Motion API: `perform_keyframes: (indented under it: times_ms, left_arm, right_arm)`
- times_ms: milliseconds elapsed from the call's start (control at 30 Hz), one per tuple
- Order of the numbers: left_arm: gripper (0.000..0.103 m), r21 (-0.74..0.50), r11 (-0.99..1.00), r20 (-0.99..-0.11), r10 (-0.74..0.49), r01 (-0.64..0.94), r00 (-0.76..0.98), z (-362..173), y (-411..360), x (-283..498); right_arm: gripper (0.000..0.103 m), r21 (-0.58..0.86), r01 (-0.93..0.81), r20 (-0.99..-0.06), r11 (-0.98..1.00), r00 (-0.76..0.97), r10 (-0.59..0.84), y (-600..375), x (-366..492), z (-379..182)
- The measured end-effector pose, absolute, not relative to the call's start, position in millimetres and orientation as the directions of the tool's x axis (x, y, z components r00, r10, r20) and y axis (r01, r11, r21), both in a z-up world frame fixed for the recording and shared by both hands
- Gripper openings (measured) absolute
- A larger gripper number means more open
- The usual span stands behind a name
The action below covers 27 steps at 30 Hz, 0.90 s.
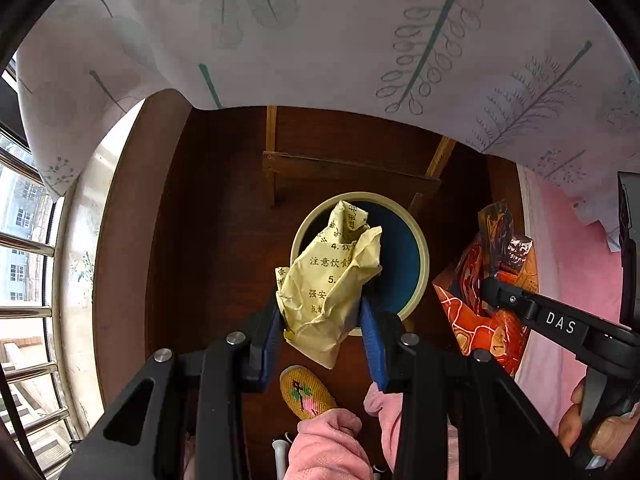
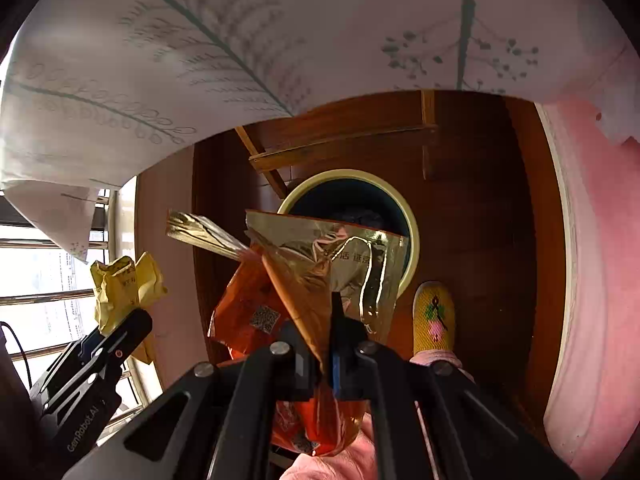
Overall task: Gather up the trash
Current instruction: 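Carry the yellow paper and orange-gold packet down over the bin with both tools, then open both tools to drop the paper and packet into the bin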
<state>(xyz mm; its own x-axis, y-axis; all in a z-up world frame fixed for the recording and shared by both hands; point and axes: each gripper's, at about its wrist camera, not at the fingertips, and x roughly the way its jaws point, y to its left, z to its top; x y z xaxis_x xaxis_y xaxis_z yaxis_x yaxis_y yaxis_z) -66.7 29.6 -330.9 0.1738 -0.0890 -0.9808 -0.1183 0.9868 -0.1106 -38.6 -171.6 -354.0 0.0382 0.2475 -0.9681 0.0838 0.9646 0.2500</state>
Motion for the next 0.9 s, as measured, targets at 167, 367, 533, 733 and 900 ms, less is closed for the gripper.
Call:
perform_keyframes:
  times_ms: [167, 367, 533, 733, 900]
  left_arm:
    - [0.035, -0.091, 0.993, -0.988, -0.080, -0.078, 0.134, -380.4, 9.9, -56.4]
    - [0.037, -0.113, 0.992, -0.987, -0.105, -0.062, 0.120, -421.3, -3.6, -40.0]
    - [0.043, -0.132, 0.990, -0.986, -0.126, -0.047, 0.112, -433.9, -7.8, -30.3]
    - [0.066, -0.179, 0.981, -0.981, -0.172, -0.072, 0.090, -441.7, 3.4, -23.6]
    - [0.084, -0.179, 0.979, -0.981, -0.169, -0.100, 0.096, -447.5, 13.9, -20.7]
  right_arm:
    - [0.005, 0.253, 0.145, -0.967, 0.956, 0.033, 0.251, -182.5, -27.3, -402.9]
    - [0.005, 0.277, 0.180, -0.961, 0.944, 0.031, 0.276, -192.2, -11.3, -444.9]
    - [0.009, 0.308, 0.202, -0.951, 0.930, 0.032, 0.308, -191.2, 3.0, -466.0]
    - [0.038, 0.335, 0.187, -0.941, 0.923, 0.020, 0.338, -185.9, 11.5, -477.4]
    - [0.046, 0.334, 0.186, -0.941, 0.924, 0.006, 0.339, -178.9, 13.5, -482.0]
